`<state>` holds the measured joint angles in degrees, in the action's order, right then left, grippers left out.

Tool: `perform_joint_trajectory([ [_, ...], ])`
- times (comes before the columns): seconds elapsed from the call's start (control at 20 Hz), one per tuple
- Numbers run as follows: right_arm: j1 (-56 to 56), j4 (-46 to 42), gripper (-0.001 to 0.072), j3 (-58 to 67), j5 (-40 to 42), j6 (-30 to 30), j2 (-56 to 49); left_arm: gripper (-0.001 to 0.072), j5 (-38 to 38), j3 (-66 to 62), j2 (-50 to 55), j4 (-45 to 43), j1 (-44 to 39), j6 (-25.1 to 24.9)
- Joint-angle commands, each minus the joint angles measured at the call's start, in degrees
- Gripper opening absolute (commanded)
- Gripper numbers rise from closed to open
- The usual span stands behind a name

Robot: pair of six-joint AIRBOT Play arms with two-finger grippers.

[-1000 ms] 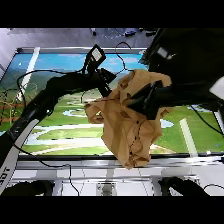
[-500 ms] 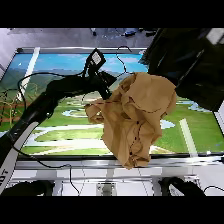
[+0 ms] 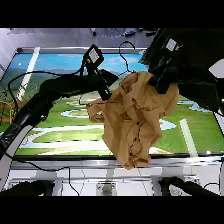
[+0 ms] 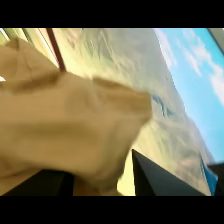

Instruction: Fold the clothes and pants, and hang the long-sleeved shirts on hangers.

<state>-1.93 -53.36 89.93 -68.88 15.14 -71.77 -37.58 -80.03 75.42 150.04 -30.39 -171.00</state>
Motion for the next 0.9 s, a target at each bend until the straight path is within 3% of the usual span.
perform_joint_trajectory([
  [0.0, -2.78, 1.33, 0.0349, 1.42, -0.02, -1.46, -0.9, 0.0031, -1.25, 0.02, -0.15, 0.04, -0.35, -0.04],
  [0.05, -3.85, 1.33, 0.0182, 1.75, -0.9, -2.27, -0.87, 0.0031, -1.22, 0.02, -0.15, 0.02, -0.68, -0.04],
  [0.15, -5.62, 1.27, 0.0031, 1.77, -0.85, -2.4, -0.85, 0.0031, -1.22, 0.02, -0.15, 0.02, -1.05, -0.02],
  [0.3, -6.43, 1.05, 0.0029, 1.81, 0.04, -0.68, -0.76, 0.0033, -1.2, 0.02, -0.28, 0.0, -1.01, -0.02],
  [0.4, -6.25, -2.19, 0.0029, 2.58, 1.53, 2.86, -0.74, 0.0081, -1.18, 0.02, -0.98, -0.02, -0.37, -0.02],
  [0.45, -6.25, -5.2, 0.0029, 3.21, 2.25, 4.72, -0.74, 0.0247, -1.22, 0.02, -1.75, -0.22, 0.13, -0.02],
  [0.5, -6.25, -7.63, 0.0029, 3.82, 2.64, 5.97, -0.72, 0.0465, -1.18, 0.02, -2.97, -0.42, 0.76, -0.02],
  [0.55, -6.25, -9.7, 0.0029, 4.48, 2.69, 6.91, -0.72, 0.0545, -1.14, 0.02, -4.42, -0.39, 1.55, 0.2],
  [0.85, -6.25, -11.65, 0.0028, 5.05, 4.11, 7.13, 0.2, 0.0611, -2.29, 0.02, -16.2, -1.25, 8.66, 8.59],
])
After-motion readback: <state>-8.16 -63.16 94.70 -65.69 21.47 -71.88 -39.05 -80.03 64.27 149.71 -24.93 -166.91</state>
